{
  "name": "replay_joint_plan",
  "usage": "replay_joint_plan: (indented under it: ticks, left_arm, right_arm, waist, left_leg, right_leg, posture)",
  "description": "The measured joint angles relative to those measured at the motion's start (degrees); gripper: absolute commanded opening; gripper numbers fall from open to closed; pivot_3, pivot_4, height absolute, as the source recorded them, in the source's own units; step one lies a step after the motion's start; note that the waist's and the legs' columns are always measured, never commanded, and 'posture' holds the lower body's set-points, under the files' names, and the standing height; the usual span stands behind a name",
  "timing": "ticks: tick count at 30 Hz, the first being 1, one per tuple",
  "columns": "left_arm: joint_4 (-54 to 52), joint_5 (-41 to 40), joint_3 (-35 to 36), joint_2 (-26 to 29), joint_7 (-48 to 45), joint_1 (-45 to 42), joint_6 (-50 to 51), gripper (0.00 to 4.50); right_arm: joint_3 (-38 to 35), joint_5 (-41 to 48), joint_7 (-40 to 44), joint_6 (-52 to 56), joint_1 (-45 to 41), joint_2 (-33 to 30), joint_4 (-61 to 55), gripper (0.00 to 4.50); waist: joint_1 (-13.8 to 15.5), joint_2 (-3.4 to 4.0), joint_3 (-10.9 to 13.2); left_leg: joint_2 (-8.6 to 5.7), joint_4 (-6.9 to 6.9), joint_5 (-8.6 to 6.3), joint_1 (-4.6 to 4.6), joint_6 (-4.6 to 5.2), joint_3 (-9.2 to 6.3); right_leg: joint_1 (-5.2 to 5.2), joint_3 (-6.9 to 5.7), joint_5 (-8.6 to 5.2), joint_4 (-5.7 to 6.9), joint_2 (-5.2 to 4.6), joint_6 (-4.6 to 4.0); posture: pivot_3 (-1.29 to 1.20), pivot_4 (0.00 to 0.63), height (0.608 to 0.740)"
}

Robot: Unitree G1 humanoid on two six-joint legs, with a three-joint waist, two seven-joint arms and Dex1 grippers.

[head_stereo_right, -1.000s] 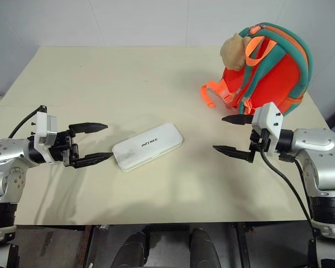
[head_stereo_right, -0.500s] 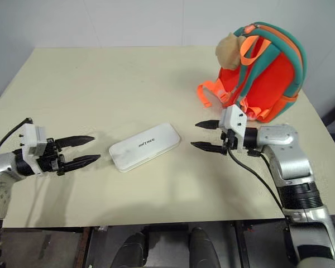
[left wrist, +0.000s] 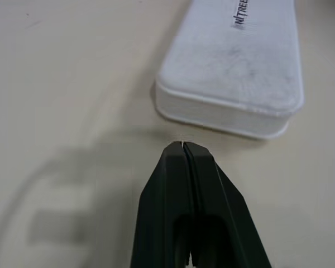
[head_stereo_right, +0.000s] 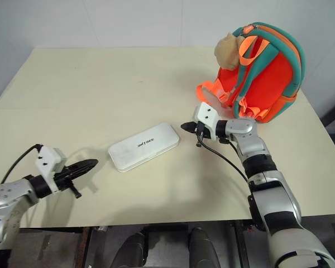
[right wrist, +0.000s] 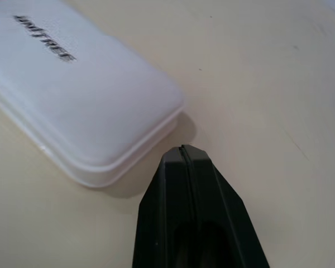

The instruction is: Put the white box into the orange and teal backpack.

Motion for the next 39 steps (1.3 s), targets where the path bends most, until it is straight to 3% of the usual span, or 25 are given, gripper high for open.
replay_joint_plan:
  ticks: [5,15,23,33,39]
  left_arm:
    - [-0.7,0.9,-2.1,-1.1,2.2,-1.8,1.0,0.03]
    - [-0.3,0.9,-3.7,-1.3,1.2,-3.9,2.0,0.03]
    - [4.1,1.8,-6.8,-1.3,-1.5,-8.9,1.9,0.03]
    - [7.7,3.1,-12.6,-2.4,-6.8,-14.8,0.8,0.03]
    - [8.3,3.5,-13.8,-2.4,-8.6,-15.6,0.4,0.03]
  right_arm:
    - [0.2,-2.0,-0.5,-3.1,-1.2,2.2,6.0,0.0]
    - [-0.5,-1.9,2.1,-2.8,2.7,2.5,3.6,0.0]
    - [-1.9,0.4,5.4,5.5,12.6,-1.9,-13.7,0.0]
    - [-4.4,6.2,7.2,25.9,32.6,-12.6,-46.9,0.0]
    - [-5.7,8.3,6.6,33.8,39.0,-15.6,-57.2,0.0]
  waist:
    - [-0.1,0.0,0.0]
    - [-0.1,0.0,0.0]
    - [0.3,0.0,0.0]
    - [1.2,0.0,0.0]
    - [1.2,-0.03,0.0]
  left_leg:
    - [0.0,0.0,0.0,0.01,-0.03,0.01]
    - [0.0,0.03,0.0,0.02,-0.04,0.01]
    - [0.0,0.09,-0.01,0.01,-0.05,0.01]
    - [0.0,0.13,-0.02,0.01,-0.07,0.0]
    - [0.0,0.21,-0.03,0.03,-0.07,0.02]
  right_leg:
    - [-0.01,0.02,-0.01,0.04,0.01,-0.01]
    - [-0.01,0.02,0.0,0.06,0.02,0.0]
    - [0.03,0.02,0.0,0.06,0.02,0.01]
    - [0.07,0.03,0.0,0.01,0.03,0.01]
    - [0.09,0.04,-0.01,0.0,0.03,0.0]
  posture:
    - [0.0,0.15,0.74]
    - [0.0,0.15,0.74]
    - [0.0,0.15,0.74]
    - [0.0,0.15,0.74]
    - [0.0,0.15,0.74]
